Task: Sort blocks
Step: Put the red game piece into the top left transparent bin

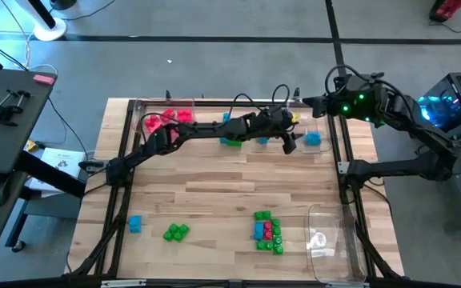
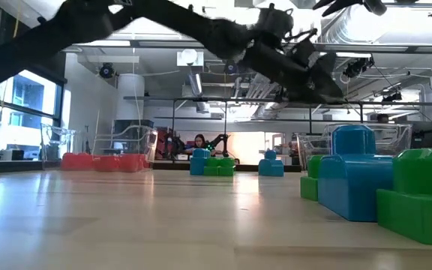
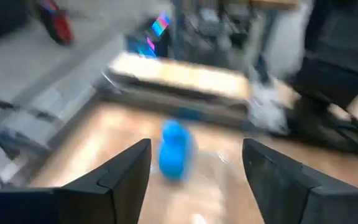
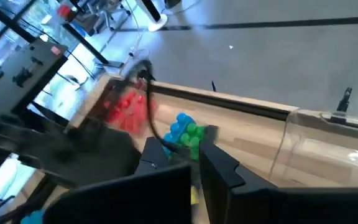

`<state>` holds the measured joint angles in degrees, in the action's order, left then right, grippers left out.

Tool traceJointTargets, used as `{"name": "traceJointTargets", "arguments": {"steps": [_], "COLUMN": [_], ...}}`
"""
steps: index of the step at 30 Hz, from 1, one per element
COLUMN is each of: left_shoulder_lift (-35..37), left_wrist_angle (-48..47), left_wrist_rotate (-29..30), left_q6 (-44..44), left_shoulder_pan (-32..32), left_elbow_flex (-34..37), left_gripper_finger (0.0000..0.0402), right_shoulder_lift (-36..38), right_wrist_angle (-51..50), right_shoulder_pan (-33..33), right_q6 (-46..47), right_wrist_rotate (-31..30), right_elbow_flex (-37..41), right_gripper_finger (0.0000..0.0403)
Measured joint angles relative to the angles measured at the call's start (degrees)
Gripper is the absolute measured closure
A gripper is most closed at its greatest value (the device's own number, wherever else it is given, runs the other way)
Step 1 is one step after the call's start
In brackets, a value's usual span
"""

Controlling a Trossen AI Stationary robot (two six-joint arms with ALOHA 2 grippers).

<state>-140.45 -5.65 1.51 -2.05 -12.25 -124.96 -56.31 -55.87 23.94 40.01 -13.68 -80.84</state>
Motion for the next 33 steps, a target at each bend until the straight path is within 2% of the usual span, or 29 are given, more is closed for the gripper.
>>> {"name": "traceJointTargets", "arguments": {"steps": [5,8,11,13,15,18,21,23,26,28,30,33], "left_shoulder_lift": [8.9,13.5,18.2,22.4,27.5,36.1,45.1,49.8,55.0,57.8,60.3,63.5], "left_wrist_angle": [-22.0,-37.3,-47.9,-48.9,-45.5,-33.2,-17.3,-7.2,8.1,17.2,22.6,23.0], "left_wrist_rotate": [-11.9,-18.8,-20.3,-20.9,-22.9,-26.6,-24.4,-20.4,-10.9,-5.5,-0.6,7.2], "left_q6": [-0.2,3.3,7.4,8.0,7.2,2.5,-8.6,-19.0,-35.2,-44.3,-49.5,-50.6], "left_shoulder_pan": [-0.2,0.3,2.0,3.5,5.3,8.6,13.0,16.1,21.2,24.9,28.3,31.9], "left_elbow_flex": [-0.2,-0.1,1.1,4.9,12.1,27.6,45.9,57.5,72.4,79.5,84.2,87.5], "left_gripper_finger": [0.0156,0.0162,0.0172,0.0180,0.0192,0.0223,0.0279,0.0324,0.0386,0.0391,0.0388,0.0398], "right_shoulder_lift": [0.0,0.0,0.0,0.0,-0.1,-0.2,-0.2,-0.2,-0.4,-0.6,-1.0,-2.1], "right_wrist_angle": [-3.6,-5.3,-5.6,-5.6,-5.2,-2.2,4.5,11.2,24.7,35.8,47.5,58.9], "right_shoulder_pan": [-1.3,-2.9,-5.2,-7.1,-9.4,-13.4,-17.4,-19.7,-23.5,-26.2,-29.5,-35.7], "right_q6": [-1.6,-2.8,-3.0,-3.6,-4.0,-4.0,-4.0,-4.0,-3.4,-0.6,3.9,11.0], "right_wrist_rotate": [2.4,2.8,2.8,3.3,3.3,3.4,5.9,9.6,17.8,24.3,28.7,28.7], "right_elbow_flex": [0.0,0.0,0.0,0.0,0.5,3.7,9.7,15.2,24.7,30.8,35.9,40.0], "right_gripper_finger": [0.0403,0.0403,0.0403,0.0403,0.0403,0.0403,0.0403,0.0403,0.0403,0.0403,0.0403,0.0403]}}
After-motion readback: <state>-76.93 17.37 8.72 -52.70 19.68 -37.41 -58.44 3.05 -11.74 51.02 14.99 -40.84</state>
